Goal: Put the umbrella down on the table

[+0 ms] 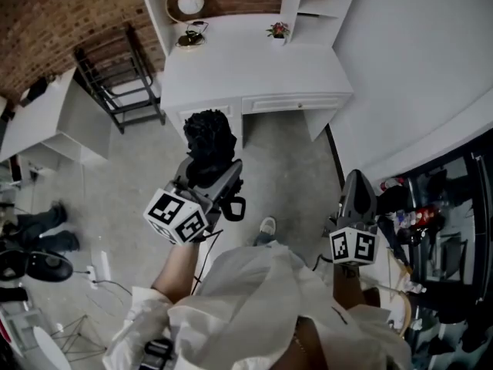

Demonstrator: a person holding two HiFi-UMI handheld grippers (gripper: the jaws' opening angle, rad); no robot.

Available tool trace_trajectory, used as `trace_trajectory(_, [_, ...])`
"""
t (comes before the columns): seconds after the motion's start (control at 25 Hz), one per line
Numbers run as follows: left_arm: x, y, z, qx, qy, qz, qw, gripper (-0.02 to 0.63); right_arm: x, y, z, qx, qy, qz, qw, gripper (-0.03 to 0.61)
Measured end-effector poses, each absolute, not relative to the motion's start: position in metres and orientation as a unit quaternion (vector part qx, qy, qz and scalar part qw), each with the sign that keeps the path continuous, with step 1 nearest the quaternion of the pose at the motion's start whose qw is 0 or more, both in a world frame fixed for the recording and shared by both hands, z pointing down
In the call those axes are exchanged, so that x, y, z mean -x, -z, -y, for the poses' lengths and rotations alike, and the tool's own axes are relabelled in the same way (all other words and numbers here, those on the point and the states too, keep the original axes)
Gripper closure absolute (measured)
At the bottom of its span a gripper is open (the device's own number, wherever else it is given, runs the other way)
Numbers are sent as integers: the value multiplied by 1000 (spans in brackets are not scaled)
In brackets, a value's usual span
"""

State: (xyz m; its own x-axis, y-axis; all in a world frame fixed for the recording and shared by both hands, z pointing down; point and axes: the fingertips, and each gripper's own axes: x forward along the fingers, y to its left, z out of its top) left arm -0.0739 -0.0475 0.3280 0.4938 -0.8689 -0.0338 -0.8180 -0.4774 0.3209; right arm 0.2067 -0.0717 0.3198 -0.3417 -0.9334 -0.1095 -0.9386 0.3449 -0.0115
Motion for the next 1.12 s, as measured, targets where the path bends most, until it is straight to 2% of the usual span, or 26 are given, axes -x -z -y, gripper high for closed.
trace_trajectory(0.52, [14, -324, 179, -844, 95, 512, 128, 333, -263, -330, 207, 554, -9, -830, 56, 558])
trace_trajectory(1.12, [30, -358, 299, -837, 87, 515, 163, 333, -244, -355, 329, 550, 9, -834, 38, 558])
